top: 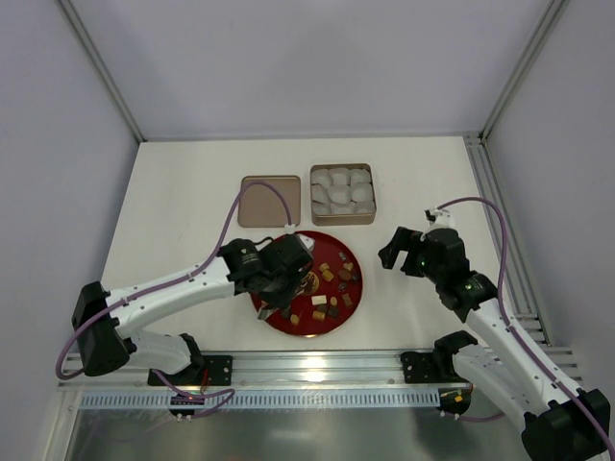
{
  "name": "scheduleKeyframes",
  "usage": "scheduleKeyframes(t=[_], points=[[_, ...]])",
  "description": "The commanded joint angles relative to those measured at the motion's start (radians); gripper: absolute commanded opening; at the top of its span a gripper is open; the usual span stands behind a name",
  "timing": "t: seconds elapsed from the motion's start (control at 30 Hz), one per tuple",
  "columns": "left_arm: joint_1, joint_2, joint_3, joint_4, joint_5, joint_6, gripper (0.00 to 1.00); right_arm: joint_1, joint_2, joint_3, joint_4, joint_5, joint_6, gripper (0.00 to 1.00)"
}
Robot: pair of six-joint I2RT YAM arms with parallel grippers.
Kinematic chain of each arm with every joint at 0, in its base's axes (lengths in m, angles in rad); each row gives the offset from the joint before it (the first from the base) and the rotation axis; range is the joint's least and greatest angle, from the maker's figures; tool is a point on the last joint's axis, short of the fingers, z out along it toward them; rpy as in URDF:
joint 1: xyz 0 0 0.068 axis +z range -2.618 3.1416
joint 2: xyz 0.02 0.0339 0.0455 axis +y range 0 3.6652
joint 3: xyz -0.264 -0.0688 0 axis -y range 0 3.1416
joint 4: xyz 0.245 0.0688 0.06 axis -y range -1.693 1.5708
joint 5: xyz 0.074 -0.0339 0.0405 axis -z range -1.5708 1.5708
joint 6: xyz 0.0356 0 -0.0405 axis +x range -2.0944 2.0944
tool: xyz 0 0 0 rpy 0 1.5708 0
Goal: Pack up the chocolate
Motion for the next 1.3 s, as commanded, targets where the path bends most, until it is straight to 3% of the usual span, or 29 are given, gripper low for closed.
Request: scheduleKeyframes(t=[0.0,0.17,0.53,0.73,0.97,1.1,1.27], points=[[-0.008,0.005,0.009,0.002,-0.025,-0.008,0.23,0.002,-0.022,-0.004,0.034,0.011,0.01,1.0],[-0.008,0.006,0.058,-0.023,-0.054,0.01,0.18,0.002,-0.022,-0.003,0.034,0.014,0.007,1.0],[0.056,0.12,0.386,-0.087,-0.132,0.122,0.16,0.002,-0.003,0.014,0.031,0.006,-0.002,1.0],[0.227,0.282,0.643,-0.032,-0.116,0.21,0.15,0.002,0.015,0.052,0.016,-0.007,-0.01,1.0],[0.348,0.574,0.941,-0.001,-0.109,0.273,0.14,0.002,0.029,0.101,-0.006,-0.012,-0.013,1.0],[0.385,0.716,1.046,0.016,-0.106,0.276,0.15,0.002,0.02,0.115,-0.02,-0.01,-0.014,1.0],[0.396,0.781,1.081,0.068,-0.111,0.293,0.16,0.002,0.014,0.114,-0.023,-0.012,-0.013,1.0]])
